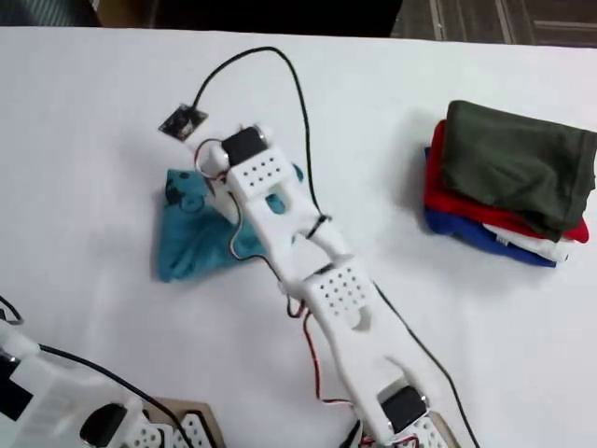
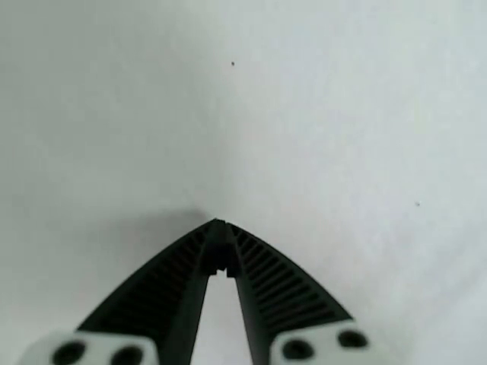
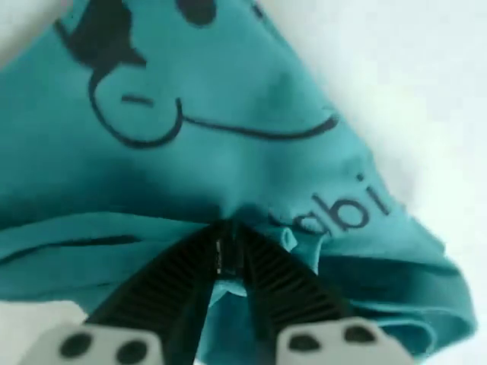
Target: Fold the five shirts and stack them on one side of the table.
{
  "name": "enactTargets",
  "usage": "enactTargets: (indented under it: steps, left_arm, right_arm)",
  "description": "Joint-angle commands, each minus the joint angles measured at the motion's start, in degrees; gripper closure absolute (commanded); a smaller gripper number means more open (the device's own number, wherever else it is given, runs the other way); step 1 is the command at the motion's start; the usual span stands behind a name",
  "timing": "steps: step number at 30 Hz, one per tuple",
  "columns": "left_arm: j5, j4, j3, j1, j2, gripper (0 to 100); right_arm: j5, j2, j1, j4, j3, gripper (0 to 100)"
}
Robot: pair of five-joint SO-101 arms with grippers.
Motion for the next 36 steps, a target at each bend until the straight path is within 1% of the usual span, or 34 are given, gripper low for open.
enactTargets:
  steps: [1, 7, 10, 13, 15, 18, 21, 26, 29, 32, 36]
  left_arm:
    - [0.6, -1.2, -0.5, 0.7, -2.9, 97]
    - [1.3, -1.1, -0.2, 4.1, -2.8, 97]
    - [4.0, -1.1, -0.2, 5.9, -2.8, 97]
    - [5.1, -1.1, -0.1, 7.6, -2.8, 97]
    - [5.5, -1.1, 0.0, 8.2, -2.8, 97]
    - [5.5, -1.1, 0.0, 8.4, -2.8, 97]
    - [5.5, -1.1, 0.0, 8.4, -2.8, 97]
    - [5.5, -1.1, 0.0, 8.3, -2.8, 97]
    - [5.4, -0.8, 0.1, 8.2, -2.8, 97]
    - [5.4, -0.7, 0.1, 8.1, -2.8, 97]
    - [5.4, -0.7, 0.1, 8.1, -2.8, 97]
  right_arm:
    - [0.4, -15.2, -0.9, 0.5, 17.4, 97.8]
    - [0.5, -31.3, -1.0, 0.2, 43.2, 97.8]
    - [0.7, -37.8, -0.5, 0.0, 52.0, 97.8]
    - [1.0, -42.9, 0.1, -1.3, 59.9, 97.8]
    - [2.9, -46.6, 1.0, -2.2, 63.8, 97.8]
    - [4.0, -53.1, 2.9, -7.8, 65.0, 97.8]
    - [3.9, -57.5, 4.1, -18.5, 65.3, 97.8]
    - [3.9, -52.6, 2.8, -32.7, 65.0, 97.8]
    - [3.9, -46.8, 2.2, -37.2, 63.8, 97.8]
    - [3.9, -39.5, 2.2, -36.9, 60.5, 97.8]
    - [3.9, -33.0, 2.3, -30.3, 54.9, 97.8]
